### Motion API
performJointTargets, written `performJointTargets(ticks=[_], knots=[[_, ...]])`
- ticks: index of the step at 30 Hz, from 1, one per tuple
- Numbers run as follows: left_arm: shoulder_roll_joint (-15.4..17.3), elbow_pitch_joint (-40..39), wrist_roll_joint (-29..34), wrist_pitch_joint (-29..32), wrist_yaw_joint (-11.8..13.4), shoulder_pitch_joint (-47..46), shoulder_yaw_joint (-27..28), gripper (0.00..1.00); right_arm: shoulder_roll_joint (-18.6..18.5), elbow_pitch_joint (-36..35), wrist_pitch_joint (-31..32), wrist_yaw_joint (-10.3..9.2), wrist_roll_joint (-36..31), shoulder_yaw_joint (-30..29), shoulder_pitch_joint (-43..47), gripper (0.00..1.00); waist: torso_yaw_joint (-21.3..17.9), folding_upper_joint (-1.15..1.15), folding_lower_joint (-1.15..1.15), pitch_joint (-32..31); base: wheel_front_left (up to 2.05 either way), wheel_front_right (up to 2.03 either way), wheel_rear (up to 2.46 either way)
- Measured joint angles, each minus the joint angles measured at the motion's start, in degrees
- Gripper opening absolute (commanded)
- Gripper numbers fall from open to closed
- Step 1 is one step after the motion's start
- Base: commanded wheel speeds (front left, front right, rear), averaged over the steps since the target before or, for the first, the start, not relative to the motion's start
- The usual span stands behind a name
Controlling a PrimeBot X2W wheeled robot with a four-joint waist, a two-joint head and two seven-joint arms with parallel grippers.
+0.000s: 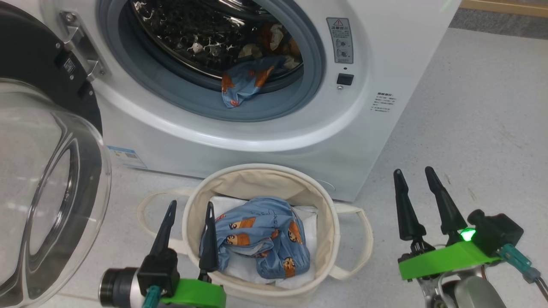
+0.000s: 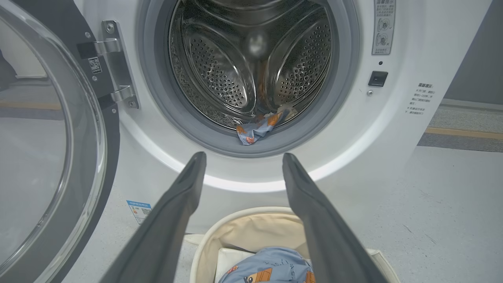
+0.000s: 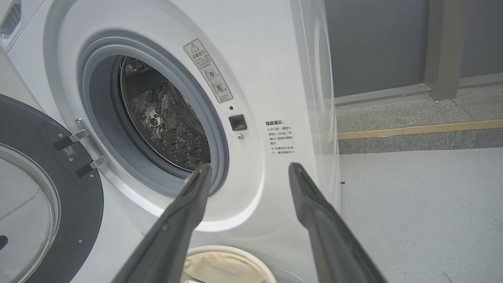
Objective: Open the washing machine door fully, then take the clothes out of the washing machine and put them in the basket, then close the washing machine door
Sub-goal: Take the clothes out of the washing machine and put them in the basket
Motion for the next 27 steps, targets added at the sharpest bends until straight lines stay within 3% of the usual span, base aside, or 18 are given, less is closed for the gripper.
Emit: performJointTargets(ticks=[7, 12, 18, 27], knots=[[-0.2, -0.1, 0.1, 0.0, -0.4, 0.0, 0.6, 1.00, 0.0, 0.1, 0.0, 0.00, 0.0, 0.4, 0.0, 1.00, -0.3, 0.00, 0.00, 0.3, 0.00, 0.00, 0.00], [0.4, 1.1, 1.2, 0.0, -2.6, -1.3, 0.8, 1.00, 0.0, -0.3, 0.0, 0.00, -0.3, 1.1, -0.1, 1.00, -0.6, 0.00, 0.00, 2.1, 0.00, 0.00, 0.00], [2.1, 5.6, 2.1, 0.7, -6.1, -13.5, 0.7, 1.00, 0.0, -1.4, 0.0, 0.00, -0.7, 0.9, -0.9, 1.00, -1.3, 0.00, 0.00, 6.5, 0.00, 0.00, 0.00], [3.2, 12.2, 0.9, 8.7, -10.6, -34.9, 1.9, 1.00, 0.0, -2.8, 0.0, 0.00, 0.4, 0.6, -6.5, 1.00, -3.6, 0.00, 0.00, 16.2, 0.00, 0.00, 0.00]])
